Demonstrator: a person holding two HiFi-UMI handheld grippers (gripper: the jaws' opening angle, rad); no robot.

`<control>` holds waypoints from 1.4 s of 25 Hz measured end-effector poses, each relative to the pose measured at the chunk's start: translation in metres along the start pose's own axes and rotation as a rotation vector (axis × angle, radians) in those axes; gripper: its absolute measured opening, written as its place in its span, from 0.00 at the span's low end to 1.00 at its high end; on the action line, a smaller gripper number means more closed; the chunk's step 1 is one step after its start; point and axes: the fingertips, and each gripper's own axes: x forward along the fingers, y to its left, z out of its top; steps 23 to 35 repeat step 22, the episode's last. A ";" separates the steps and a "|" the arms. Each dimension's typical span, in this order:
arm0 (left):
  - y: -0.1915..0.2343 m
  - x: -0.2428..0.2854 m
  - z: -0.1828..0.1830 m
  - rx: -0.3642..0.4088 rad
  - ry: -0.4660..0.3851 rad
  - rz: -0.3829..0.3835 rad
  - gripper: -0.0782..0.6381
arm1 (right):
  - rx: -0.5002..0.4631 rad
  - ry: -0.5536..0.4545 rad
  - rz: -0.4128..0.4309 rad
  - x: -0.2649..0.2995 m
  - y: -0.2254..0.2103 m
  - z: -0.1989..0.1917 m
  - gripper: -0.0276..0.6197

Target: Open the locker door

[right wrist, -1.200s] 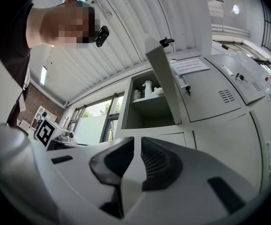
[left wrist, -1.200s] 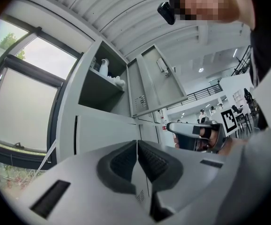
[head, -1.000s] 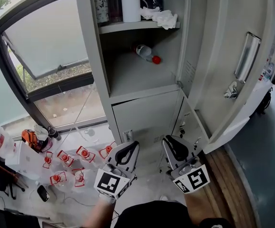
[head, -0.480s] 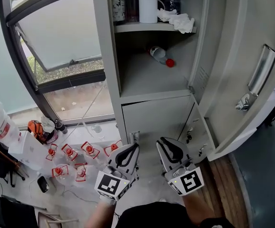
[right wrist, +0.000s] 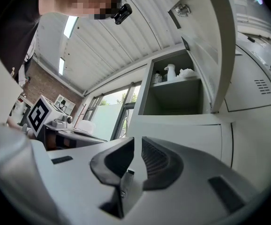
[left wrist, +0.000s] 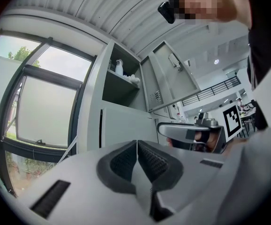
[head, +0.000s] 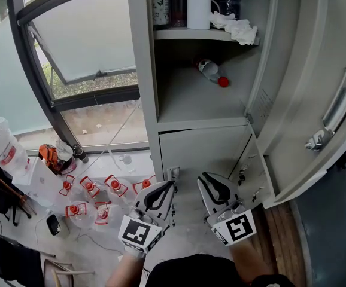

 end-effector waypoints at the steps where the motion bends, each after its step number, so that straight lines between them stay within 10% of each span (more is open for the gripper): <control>1: 0.000 0.000 0.001 0.004 -0.007 0.001 0.14 | 0.003 0.003 0.000 0.000 -0.001 -0.002 0.14; 35: 0.013 0.004 -0.002 0.012 -0.013 0.022 0.14 | 0.041 0.028 0.015 0.017 0.002 -0.013 0.14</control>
